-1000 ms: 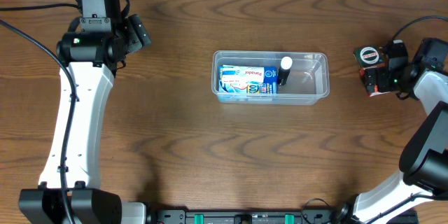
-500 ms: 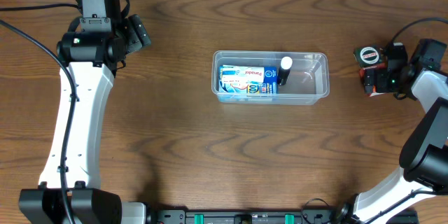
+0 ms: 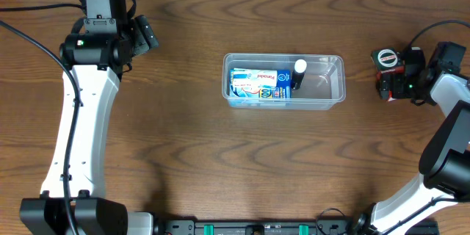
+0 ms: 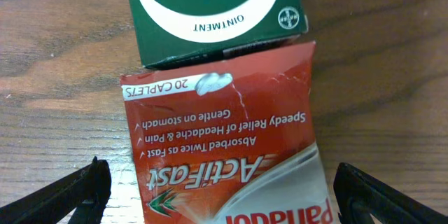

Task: Pack container
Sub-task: 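Carry the red packet over the container with the right gripper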

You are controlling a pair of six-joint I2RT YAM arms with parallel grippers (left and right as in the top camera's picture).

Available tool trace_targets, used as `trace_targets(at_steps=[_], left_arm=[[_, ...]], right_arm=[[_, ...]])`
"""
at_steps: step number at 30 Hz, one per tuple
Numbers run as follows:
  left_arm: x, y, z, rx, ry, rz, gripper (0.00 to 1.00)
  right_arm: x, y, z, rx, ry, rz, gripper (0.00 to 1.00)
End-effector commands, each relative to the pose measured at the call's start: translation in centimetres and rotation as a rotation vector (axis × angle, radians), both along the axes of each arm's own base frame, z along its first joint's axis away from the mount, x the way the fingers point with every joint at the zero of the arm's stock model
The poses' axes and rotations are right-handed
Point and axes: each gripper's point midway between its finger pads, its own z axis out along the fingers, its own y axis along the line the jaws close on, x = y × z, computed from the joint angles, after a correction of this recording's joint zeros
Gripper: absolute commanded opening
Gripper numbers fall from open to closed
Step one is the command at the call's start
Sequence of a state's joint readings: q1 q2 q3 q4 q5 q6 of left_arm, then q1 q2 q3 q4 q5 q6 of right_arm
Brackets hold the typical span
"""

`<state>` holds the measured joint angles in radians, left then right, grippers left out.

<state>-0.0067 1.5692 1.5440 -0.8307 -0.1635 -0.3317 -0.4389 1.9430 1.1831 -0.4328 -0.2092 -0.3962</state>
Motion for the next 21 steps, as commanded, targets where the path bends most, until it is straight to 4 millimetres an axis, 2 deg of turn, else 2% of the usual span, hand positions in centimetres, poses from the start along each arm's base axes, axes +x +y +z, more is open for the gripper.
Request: trace_targets(at_steps=[1,13,14,18,19,21], left_arm=[[-0.2,0.1,-0.5,0.009,0.018,-0.008,0.98],[-0.2,0.1,-0.5,0.009,0.018,-0.008,0.98],[-0.2,0.1,-0.5,0.009,0.018,-0.008,0.98],[-0.2,0.1,-0.5,0.009,0.018,-0.008,0.98],[-0.2,0.1,-0.5,0.009,0.018,-0.008,0.98],[-0.2,0.1,-0.5,0.009,0.018,-0.008,0.98]], right_arm=[[-0.3,0.9,-1.6,0.045,0.039,-0.019,0.99],[-0.5,0.4,-1.5,0.017,0.05,-0.028,0.99],[-0.4,0.4,-1.3,0.015,0.044,-0.029,0.96],[-0.3,-0.4,-0.1,-0.011,0.022,-0.043,0.72],[-0.3,-0.7,0.1,-0.024,0.02,-0.05,0.68],[-0.4,-1.0,0.3,-0.039,0.019,-0.058,0.69]])
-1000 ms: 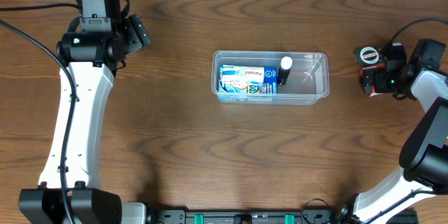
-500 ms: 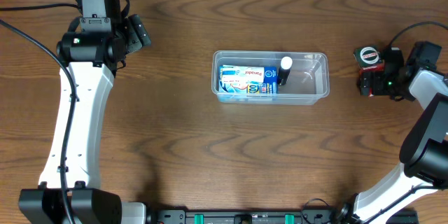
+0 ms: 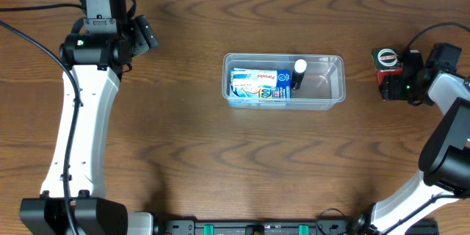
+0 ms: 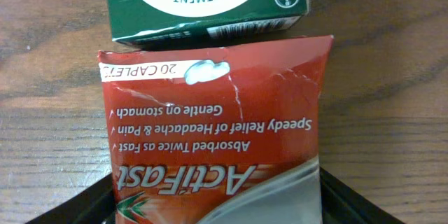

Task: Pack container
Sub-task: 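Carry the red packet over the container with the right gripper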

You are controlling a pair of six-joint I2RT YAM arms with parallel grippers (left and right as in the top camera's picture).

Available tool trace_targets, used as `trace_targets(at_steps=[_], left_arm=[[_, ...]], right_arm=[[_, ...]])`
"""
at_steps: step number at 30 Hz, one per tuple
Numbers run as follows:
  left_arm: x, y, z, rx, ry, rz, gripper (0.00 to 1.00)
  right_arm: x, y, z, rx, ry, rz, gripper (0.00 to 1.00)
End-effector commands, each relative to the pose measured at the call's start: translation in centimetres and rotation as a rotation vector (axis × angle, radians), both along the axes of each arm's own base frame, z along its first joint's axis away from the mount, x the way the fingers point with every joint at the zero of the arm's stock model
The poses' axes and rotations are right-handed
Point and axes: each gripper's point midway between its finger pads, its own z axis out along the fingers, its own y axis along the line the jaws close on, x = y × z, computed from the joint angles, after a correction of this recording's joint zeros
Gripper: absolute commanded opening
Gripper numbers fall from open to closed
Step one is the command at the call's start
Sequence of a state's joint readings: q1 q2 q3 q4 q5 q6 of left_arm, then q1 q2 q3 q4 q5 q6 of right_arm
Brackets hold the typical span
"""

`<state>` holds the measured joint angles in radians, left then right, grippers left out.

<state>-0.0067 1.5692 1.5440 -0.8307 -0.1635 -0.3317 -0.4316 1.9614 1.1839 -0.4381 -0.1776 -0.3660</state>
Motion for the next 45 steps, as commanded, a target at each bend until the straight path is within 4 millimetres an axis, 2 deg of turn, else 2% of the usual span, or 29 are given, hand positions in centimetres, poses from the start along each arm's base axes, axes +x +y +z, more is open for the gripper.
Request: trace_targets(at_steps=[1,5,8,11,13,17,19,22,26,33,36,40,43,45], left_arm=[[-0.2,0.1,-0.5,0.009,0.018,-0.008,0.98],[-0.2,0.1,-0.5,0.009,0.018,-0.008,0.98],[-0.2,0.1,-0.5,0.009,0.018,-0.008,0.98],[-0.2,0.1,-0.5,0.009,0.018,-0.008,0.98],[-0.2,0.1,-0.5,0.009,0.018,-0.008,0.98],[-0.2,0.1,-0.5,0.009,0.018,-0.008,0.98],[-0.2,0.1,-0.5,0.009,0.018,-0.008,0.98],[-0.2,0.1,-0.5,0.009,0.018,-0.008,0.98],[-0.2,0.1,-0.5,0.009,0.018,-0.008,0.98],[-0.2,0.1,-0.5,0.009,0.018,-0.008,0.98],[-0.2,0.1,-0.5,0.009,0.018,-0.008,0.98],[-0.2,0.1,-0.5,0.009,0.018,-0.008,0.98],[-0.2,0.1,-0.5,0.009,0.018,-0.008,0.98],[-0.2,0.1,-0.5,0.009,0.018,-0.008,0.98]], right_arm=[[0.0,-1.0,1.2,-0.037,-0.015,-0.026,0.69],[0.2,-0.8,2.2,-0.04,-0.034,-0.032,0.66],[1.0,-0.4,4.5,-0.06,-0.083,-0.019,0.64],[1.6,0.5,8.5,-0.089,-0.156,0.003,0.65],[1.7,1.3,12.1,-0.103,-0.222,0.001,0.65],[0.7,3.5,18.4,-0.072,-0.345,-0.069,0.64],[-0.1,5.0,20.6,-0.031,-0.385,-0.11,0.64],[-1.3,8.0,22.5,0.048,-0.404,-0.137,0.66],[-2.3,12.5,22.5,0.133,-0.359,-0.114,0.68],[-2.0,20.3,21.1,0.189,-0.304,0.035,0.71],[-1.7,22.0,19.2,0.147,-0.256,0.026,0.75],[-1.3,23.2,17.1,0.124,-0.207,0.054,0.76],[-1.1,23.1,15.4,0.089,-0.169,0.046,0.76],[-1.1,23.0,15.0,0.086,-0.158,0.044,0.77]])
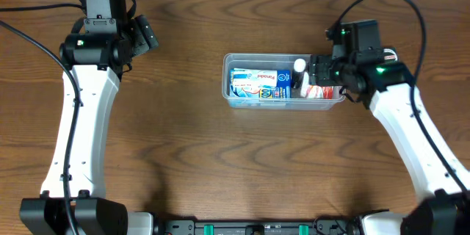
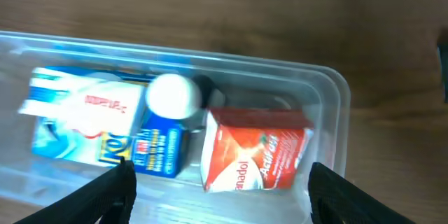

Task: Pack container
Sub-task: 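Carry the red packet over the container with the right gripper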

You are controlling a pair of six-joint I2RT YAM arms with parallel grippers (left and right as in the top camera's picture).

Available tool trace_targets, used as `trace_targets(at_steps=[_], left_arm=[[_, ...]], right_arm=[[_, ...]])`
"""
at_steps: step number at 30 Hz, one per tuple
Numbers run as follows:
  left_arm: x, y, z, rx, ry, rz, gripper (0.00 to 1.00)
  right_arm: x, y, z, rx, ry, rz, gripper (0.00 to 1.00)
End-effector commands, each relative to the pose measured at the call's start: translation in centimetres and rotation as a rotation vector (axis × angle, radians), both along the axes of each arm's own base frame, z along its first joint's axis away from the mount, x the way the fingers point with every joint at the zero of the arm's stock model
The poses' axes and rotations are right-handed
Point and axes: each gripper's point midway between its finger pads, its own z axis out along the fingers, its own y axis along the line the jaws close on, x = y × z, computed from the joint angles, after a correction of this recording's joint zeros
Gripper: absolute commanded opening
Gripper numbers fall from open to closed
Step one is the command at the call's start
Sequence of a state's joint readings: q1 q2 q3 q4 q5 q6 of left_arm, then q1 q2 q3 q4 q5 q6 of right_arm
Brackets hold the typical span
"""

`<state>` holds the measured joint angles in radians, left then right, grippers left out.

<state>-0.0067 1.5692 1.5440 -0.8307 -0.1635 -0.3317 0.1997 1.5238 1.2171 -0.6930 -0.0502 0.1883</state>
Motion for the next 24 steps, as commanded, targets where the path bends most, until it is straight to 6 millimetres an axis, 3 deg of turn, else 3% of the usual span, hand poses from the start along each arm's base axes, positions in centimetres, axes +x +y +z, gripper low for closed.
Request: trace_targets(at_steps=[1,12,16,20,24], left_arm=[[-0.2,0.1,-0.5,0.009,0.018,-0.008,0.98],[-0.2,0.1,-0.5,0.009,0.018,-0.008,0.98],[-0.2,0.1,-0.5,0.009,0.018,-0.008,0.98],[-0.2,0.1,-0.5,0.009,0.018,-0.008,0.98],[-0.2,0.1,-0.5,0.009,0.018,-0.008,0.98]], right_arm=[[0.3,-0.5,-0.3,-0.027,0.001,-0.039,0.77],[0.6,-0.5,1.0,-0.02,-0.047,-0.036,0.75],[-0.5,-0.8,0.2,-0.033,0.01,-0.035,0.61],[-1.3,-0.9,-0.2,-0.041,0.047,-0.034,0.33],[-1.5,-0.9,-0.4,-0.043,0.058,-0.034,0.24]])
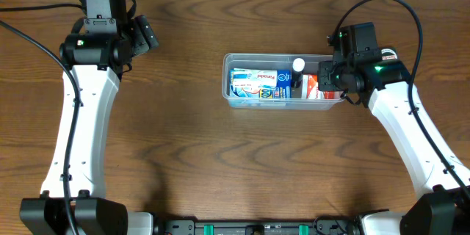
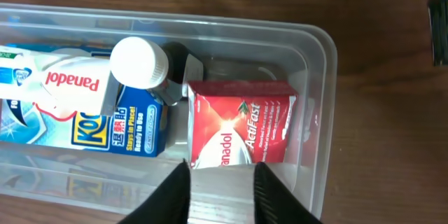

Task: Pack container
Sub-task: 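Carry the red packet over the container with the right gripper, then lower the red packet into the container beside the bottle and release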

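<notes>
The clear plastic container (image 1: 235, 59) stands mid-table. Inside it lie a blue-and-white Panadol box (image 2: 105, 112), a dark bottle with a white cap (image 2: 140, 63) and a red Panadol ActiFast box (image 2: 241, 122) at the right end. My right gripper (image 2: 222, 182) hangs over the container's right end, seen from overhead as the right gripper (image 1: 328, 81). Its jaws stand close together at the red box's near edge, with a grey surface filling the gap. Whether they grip anything does not show. My left gripper (image 1: 145, 35) rests at the far left, away from the container.
A dark edge of another object (image 2: 439, 21) shows at the right border of the wrist view, on the brown wooden table (image 1: 220, 161). Cables run along the table's far left and over the right arm.
My right gripper's jaws were spread wide over the container and now stand close together at the red box's near edge. The camera sits nearer the box. The left arm has not moved.
My right gripper was open around the red box beside a green ointment box at the table's far right. Then its jaws were against the red box's sides. Later the red box lay in the container under wide-open jaws, which have now narrowed.
</notes>
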You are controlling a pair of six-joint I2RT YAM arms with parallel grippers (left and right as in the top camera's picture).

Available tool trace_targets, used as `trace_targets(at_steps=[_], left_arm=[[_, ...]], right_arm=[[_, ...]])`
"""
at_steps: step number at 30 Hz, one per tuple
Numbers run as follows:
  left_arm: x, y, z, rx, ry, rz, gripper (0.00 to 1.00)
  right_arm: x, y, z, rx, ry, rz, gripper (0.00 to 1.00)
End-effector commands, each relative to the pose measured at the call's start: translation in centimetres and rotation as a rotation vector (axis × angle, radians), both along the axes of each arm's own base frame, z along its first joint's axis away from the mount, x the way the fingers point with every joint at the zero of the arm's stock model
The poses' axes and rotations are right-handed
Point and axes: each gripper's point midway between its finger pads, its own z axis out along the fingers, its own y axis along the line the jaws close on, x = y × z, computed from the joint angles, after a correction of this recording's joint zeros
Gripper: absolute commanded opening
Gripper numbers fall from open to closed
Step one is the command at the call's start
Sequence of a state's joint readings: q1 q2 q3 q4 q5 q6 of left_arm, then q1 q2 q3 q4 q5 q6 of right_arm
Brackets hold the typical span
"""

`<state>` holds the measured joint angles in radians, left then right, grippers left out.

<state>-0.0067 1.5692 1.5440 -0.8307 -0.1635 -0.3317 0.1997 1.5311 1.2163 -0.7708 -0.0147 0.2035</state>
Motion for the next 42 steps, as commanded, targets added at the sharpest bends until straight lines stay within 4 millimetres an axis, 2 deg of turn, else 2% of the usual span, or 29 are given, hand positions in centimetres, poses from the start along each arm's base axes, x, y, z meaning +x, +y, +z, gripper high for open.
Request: trace_targets(at_steps=[1,5,12,22,31,38,42], left_arm=[[-0.2,0.1,-0.5,0.009,0.018,-0.008,0.98],[-0.2,0.1,-0.5,0.009,0.018,-0.008,0.98],[-0.2,0.1,-0.5,0.009,0.018,-0.008,0.98],[-0.2,0.1,-0.5,0.009,0.018,-0.008,0.98],[-0.2,0.1,-0.5,0.009,0.018,-0.008,0.98],[-0.2,0.1,-0.5,0.009,0.018,-0.008,0.98],[-0.2,0.1,-0.5,0.009,0.018,-0.008,0.98]], right_arm=[[0.0,0.0,0.7,-0.005,-0.019,-0.002,0.19],[0.1,0.0,0.0,-0.009,0.001,-0.002,0.01],[0.7,0.1,-2.4,-0.02,0.052,-0.002,0.01],[2.0,0.7,-7.1,-0.034,0.119,0.006,0.01],[1.9,0.6,-11.3,-0.054,0.207,0.01,0.01],[2.6,0.8,-11.2,-0.049,0.18,0.009,0.01],[3.2,0.9,-9.5,-0.041,0.143,0.009,0.01]])
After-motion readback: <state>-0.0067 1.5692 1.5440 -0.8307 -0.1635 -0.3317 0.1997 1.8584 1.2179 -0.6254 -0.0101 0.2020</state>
